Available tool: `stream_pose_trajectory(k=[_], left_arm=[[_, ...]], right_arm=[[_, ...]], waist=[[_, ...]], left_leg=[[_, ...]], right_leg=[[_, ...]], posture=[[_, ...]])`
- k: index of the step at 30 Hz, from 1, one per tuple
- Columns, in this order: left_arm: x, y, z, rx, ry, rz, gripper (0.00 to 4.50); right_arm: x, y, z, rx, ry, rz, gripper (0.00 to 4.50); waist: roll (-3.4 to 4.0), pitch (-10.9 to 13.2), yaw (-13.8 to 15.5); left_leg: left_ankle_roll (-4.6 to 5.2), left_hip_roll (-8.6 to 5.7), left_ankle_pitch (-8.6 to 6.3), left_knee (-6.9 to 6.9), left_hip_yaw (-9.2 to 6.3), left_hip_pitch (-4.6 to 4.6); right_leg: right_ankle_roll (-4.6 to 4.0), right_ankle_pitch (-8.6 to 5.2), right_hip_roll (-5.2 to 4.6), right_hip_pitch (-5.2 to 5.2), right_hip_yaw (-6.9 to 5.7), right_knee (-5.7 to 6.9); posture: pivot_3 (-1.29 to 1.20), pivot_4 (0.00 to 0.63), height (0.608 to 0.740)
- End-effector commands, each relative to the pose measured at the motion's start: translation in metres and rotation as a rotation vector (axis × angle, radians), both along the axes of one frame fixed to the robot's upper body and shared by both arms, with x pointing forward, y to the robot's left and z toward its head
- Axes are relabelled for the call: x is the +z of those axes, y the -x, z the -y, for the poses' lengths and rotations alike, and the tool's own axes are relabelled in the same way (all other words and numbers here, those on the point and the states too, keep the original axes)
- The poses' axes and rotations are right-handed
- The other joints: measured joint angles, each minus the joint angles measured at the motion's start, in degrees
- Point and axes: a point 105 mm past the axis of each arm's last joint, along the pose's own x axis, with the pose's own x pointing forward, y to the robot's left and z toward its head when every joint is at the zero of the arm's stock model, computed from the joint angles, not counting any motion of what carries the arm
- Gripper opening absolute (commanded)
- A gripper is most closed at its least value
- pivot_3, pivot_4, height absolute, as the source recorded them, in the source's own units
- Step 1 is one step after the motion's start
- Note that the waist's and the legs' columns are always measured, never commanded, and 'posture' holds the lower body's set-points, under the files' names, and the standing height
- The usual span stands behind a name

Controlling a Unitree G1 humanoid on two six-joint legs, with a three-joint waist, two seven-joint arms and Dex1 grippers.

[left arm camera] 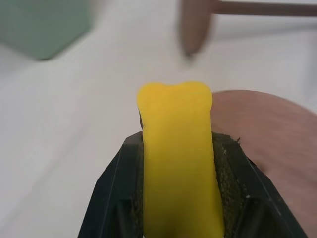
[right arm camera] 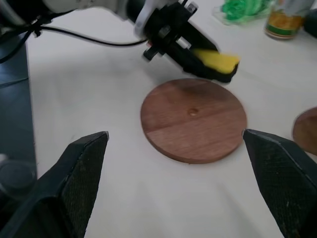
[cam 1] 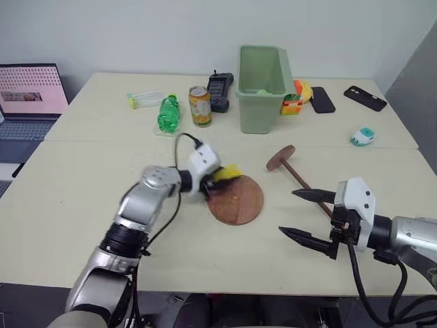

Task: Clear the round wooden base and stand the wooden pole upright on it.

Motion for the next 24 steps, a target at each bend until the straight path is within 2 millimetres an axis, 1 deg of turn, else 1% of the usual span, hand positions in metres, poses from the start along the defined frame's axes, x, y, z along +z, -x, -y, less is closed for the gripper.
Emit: stream_pose_trajectory(k=[1, 2, 4, 5, 7, 9, 11, 13, 16, 18, 19, 20, 23, 24], left_arm=[[0.015, -0.017, -0.08, 0.359, 0.118, 0.061, 1.4], [0.01, -0.016, -0.107, 0.456, 0.119, 0.068, 1.4], [0.001, -0.007, -0.161, 0.638, 0.067, 0.084, 1.4], [-0.003, -0.001, -0.181, 0.703, 0.063, 0.08, 1.4], [-0.009, 0.01, -0.205, 0.765, 0.055, 0.067, 1.4], [-0.014, 0.02, -0.223, 0.8, 0.045, 0.065, 1.4], [-0.021, 0.028, -0.237, 0.842, 0.045, 0.052, 1.4], [-0.026, 0.035, -0.247, 0.873, 0.061, 0.042, 1.4], [-0.032, 0.041, -0.256, 0.911, 0.076, 0.031, 1.4], [-0.037, 0.044, -0.261, 0.945, 0.109, 0.009, 1.4], [-0.037, 0.044, -0.262, 0.948, 0.112, 0.01, 2.08], [-0.038, 0.044, -0.262, 0.95, 0.113, 0.008, 2.17], [-0.039, 0.045, -0.261, 0.94, 0.127, 0.006, 2.87], [-0.04, 0.046, -0.26, 0.934, 0.116, 0.009, 2.98]], right_arm=[[0.013, -0.007, -0.02, 0.121, -0.03, 0.055, 4.5], [0.016, -0.01, -0.027, 0.158, -0.038, 0.067, 4.5], [0.021, -0.014, -0.041, 0.225, -0.057, 0.083, 4.5], [0.023, -0.015, -0.048, 0.262, -0.06, 0.089, 4.5], [0.025, -0.017, -0.056, 0.311, -0.065, 0.09, 4.5], [0.027, -0.021, -0.064, 0.345, -0.065, 0.094, 4.5], [0.029, -0.024, -0.071, 0.367, -0.066, 0.1, 4.5], [0.029, -0.027, -0.074, 0.381, -0.063, 0.103, 4.5], [0.03, -0.03, -0.076, 0.386, -0.061, 0.107, 4.5], [0.03, -0.032, -0.076, 0.387, -0.062, 0.11, 4.5], [0.031, -0.032, -0.076, 0.389, -0.062, 0.11, 4.5], [0.031, -0.033, -0.076, 0.389, -0.062, 0.112, 4.5], [0.033, -0.033, -0.076, 0.391, -0.062, 0.115, 4.5], [0.033, -0.033, -0.076, 0.391, -0.062, 0.116, 4.5]], waist=[[0.01, 0.0, -0.1], [0.01, 0.0, -0.1], [0.0, 0.0, 0.0], [-0.03, 0.0, -0.4], [-0.05, 0.0, -0.5], [-0.08, 0.0, 0.0], [-0.1, -0.1, 0.7], [-0.14, -0.1, 1.3], [-0.18, -0.1, 1.7], [-0.18, -0.1, 1.7], [-0.18, -0.1, 1.7], [-0.19, -0.1, 1.6], [-0.19, -0.1, 1.4], [-0.19, -0.1, 1.4]], left_leg=[[0.0, 0.01, 0.0, 0.0, 0.02, 0.02], [0.0, 0.05, 0.0, 0.01, 0.02, 0.05], [-0.01, 0.04, 0.0, -0.02, -0.05, 0.04], [-0.01, 0.07, 0.0, -0.04, -0.04, 0.0], [-0.03, 0.1, 0.01, -0.08, 0.01, -0.02], [-0.07, 0.11, 0.04, -0.05, -0.09, -0.25], [-0.26, 0.04, 0.14, 0.04, -0.12, -0.54], [-0.28, -0.05, 0.15, 0.16, -0.15, -0.63], [-0.25, -0.09, 0.13, 0.34, -0.12, -0.66], [-0.06, -0.09, 0.02, 0.45, -0.11, -0.66], [-0.04, -0.08, 0.01, 0.48, -0.11, -0.66], [-0.04, -0.07, 0.01, 0.51, -0.12, -0.66], [-0.03, -0.04, 0.0, 0.53, -0.06, -0.65], [-0.03, -0.02, 0.0, 0.54, -0.07, -0.65]], right_leg=[[0.0, 0.0, -0.01, 0.0, 0.01, 0.01], [0.0, 0.0, -0.02, 0.0, 0.01, 0.01], [0.0, 0.0, -0.05, -0.01, -0.02, -0.02], [0.0, 0.0, -0.1, -0.03, -0.02, -0.05], [-0.02, 0.02, -0.15, -0.22, 0.03, -0.01], [-0.02, 0.02, -0.18, -0.4, -0.05, -0.01], [-0.02, 0.02, -0.26, -0.67, -0.06, 0.09], [-0.02, 0.02, -0.36, -0.71, -0.07, 0.14], [-0.02, 0.02, -0.38, -0.7, -0.07, 0.25], [-0.02, 0.02, -0.39, -0.7, -0.07, 0.36], [-0.02, 0.02, -0.38, -0.72, -0.07, 0.42], [-0.02, 0.02, -0.38, -0.74, -0.07, 0.49], [-0.02, 0.02, -0.34, -0.84, -0.06, 0.7], [-0.02, 0.02, -0.33, -0.84, -0.07, 0.71]], posture=[[0.0, 0.15, 0.74], [0.0, 0.15, 0.74], [0.0, 0.15, 0.74], [0.0, 0.15, 0.74], [0.0, 0.15, 0.74], [0.0, 0.15, 0.74], [0.0, 0.15, 0.74], [0.0, 0.15, 0.74], [0.0, 0.15, 0.74], [0.0, 0.15, 0.74], [0.0, 0.15, 0.74], [0.0, 0.15, 0.74], [0.0, 0.15, 0.74], [0.0, 0.15, 0.74]])
